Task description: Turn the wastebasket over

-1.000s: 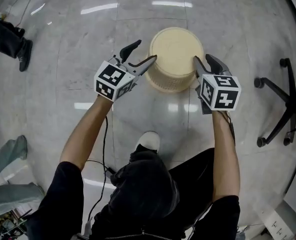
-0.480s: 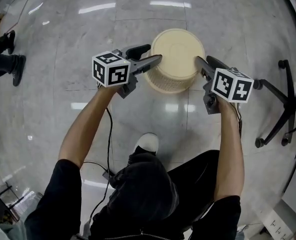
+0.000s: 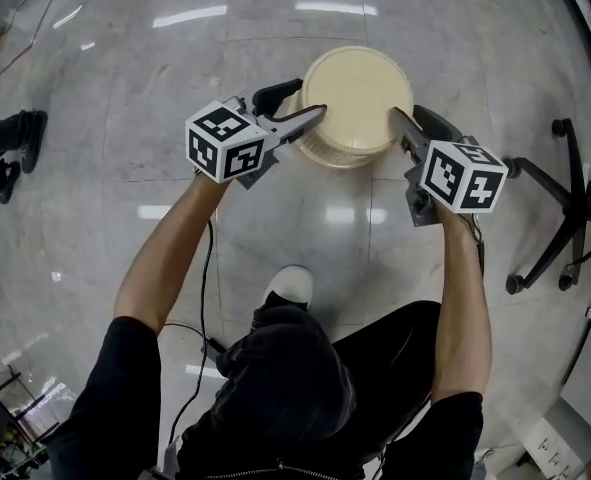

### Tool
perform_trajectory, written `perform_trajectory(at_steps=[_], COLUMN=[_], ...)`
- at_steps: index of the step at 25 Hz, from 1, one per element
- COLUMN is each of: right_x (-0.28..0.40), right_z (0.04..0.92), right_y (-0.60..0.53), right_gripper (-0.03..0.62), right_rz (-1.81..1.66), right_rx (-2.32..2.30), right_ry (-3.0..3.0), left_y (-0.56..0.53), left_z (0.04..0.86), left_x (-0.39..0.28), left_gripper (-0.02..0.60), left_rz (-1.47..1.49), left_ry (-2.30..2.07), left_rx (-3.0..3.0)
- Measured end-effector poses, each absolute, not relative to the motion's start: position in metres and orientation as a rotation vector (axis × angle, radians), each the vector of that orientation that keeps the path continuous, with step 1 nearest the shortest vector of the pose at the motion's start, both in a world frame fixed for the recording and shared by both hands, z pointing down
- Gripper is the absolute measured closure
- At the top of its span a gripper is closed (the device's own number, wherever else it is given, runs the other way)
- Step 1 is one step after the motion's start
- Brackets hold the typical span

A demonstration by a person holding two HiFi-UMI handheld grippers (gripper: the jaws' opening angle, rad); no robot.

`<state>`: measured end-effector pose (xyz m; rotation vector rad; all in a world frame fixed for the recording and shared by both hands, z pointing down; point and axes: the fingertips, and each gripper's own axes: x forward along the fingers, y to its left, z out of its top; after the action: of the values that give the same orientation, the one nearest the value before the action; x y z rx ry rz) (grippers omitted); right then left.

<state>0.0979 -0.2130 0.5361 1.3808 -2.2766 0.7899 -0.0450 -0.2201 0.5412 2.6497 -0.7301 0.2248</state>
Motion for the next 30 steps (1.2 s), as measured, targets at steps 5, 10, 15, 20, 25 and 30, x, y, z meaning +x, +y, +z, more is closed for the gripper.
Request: perform_trajectory(at_steps=[5, 10, 15, 20, 25, 30], right_x=[0.093, 0.085, 0.079, 0.06, 0.044, 0.041], right_z=[0.521, 0.519, 0.493, 0.464, 0.48, 0.488], right_y=[-0.174, -0.125, -0.091, -0.133, -0.106, -0.072], right_gripper=[0.411, 0.411, 0.411, 0.411, 0.43, 0.439], right_rz=[0.533, 0.506, 0.622, 0.527, 0.268, 0.17], right_rx=[1.244, 1.054, 0.968, 1.099, 0.953, 0.849], right_ry=[-2.319, -2.347, -2.497, -2.578, -2.474, -2.431], left_y=[-0.187, -0.141, -0.101, -0.083, -0.071, -0.054], left_z=[0.53, 0.526, 0.532, 0.546, 0.549, 0.532], left_x=[-0.049, -0.058, -0.065, -0.067, -0.064, -0.07], left_gripper=[0.325, 0.327, 0.354, 0.359, 0.36, 0.36], left_rz=[0.237, 0.202, 0.268, 0.266, 0.282, 0.246], left_ry=[-0.716, -0.69, -0.675, -0.647, -0.636, -0.604], left_rx=[2.828, 2.88, 2.896, 2.846, 2.798, 2.795])
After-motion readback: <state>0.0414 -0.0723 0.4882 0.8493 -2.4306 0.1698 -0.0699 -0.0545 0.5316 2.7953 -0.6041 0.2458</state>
